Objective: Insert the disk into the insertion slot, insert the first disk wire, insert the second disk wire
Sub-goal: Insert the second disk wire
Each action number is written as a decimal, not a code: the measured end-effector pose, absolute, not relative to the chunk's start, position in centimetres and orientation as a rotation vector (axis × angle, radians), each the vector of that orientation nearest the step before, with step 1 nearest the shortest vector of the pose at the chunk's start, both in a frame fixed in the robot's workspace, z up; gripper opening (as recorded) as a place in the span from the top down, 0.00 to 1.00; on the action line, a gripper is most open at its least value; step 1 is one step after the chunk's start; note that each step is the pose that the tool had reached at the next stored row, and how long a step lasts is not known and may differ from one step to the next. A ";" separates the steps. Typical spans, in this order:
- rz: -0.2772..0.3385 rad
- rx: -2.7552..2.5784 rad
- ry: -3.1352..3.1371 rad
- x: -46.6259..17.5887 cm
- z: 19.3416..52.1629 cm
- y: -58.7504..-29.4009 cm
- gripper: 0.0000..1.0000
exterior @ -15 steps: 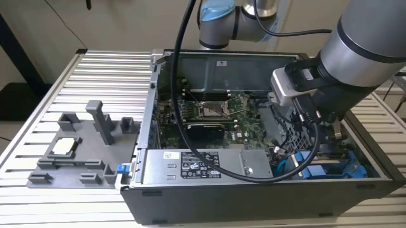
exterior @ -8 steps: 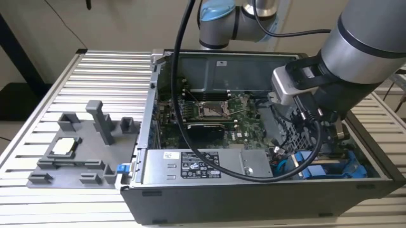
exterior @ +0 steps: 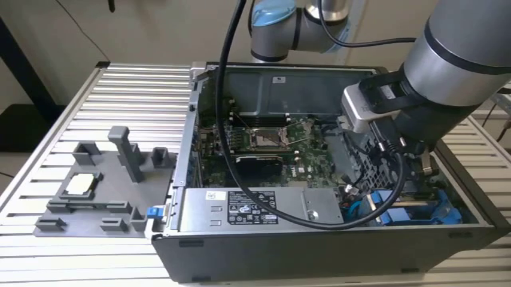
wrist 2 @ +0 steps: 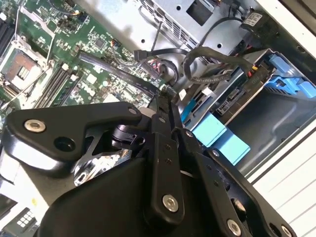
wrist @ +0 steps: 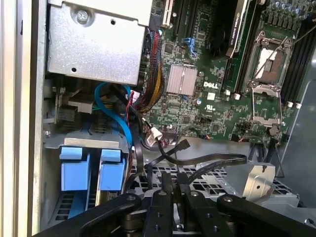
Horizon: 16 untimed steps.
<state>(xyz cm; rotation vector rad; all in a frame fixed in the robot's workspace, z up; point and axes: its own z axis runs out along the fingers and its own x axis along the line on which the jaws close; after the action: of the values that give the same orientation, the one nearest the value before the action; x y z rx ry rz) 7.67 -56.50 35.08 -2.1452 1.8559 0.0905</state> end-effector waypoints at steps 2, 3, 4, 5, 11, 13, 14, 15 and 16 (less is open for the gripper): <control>0.090 -2.145 1.856 7.7 35.1 -56.5 0.84; 0.091 -2.145 1.856 7.7 35.1 -56.5 0.84; 0.091 -2.145 1.856 7.7 35.1 -56.5 0.84; 0.091 -2.145 1.856 7.7 35.1 -56.5 0.84; 0.069 -2.165 1.871 7.9 35.1 -56.8 0.85; 0.054 -2.175 1.879 7.9 35.1 -56.9 0.85; 0.046 -2.181 1.884 8.0 35.1 -56.9 0.85; 0.037 -2.186 1.889 8.0 35.1 -57.0 0.85; 0.026 -2.192 1.895 8.0 35.1 -57.0 0.85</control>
<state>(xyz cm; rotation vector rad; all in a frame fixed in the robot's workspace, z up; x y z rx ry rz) 8.00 -56.99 35.08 -2.1923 1.8946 0.0263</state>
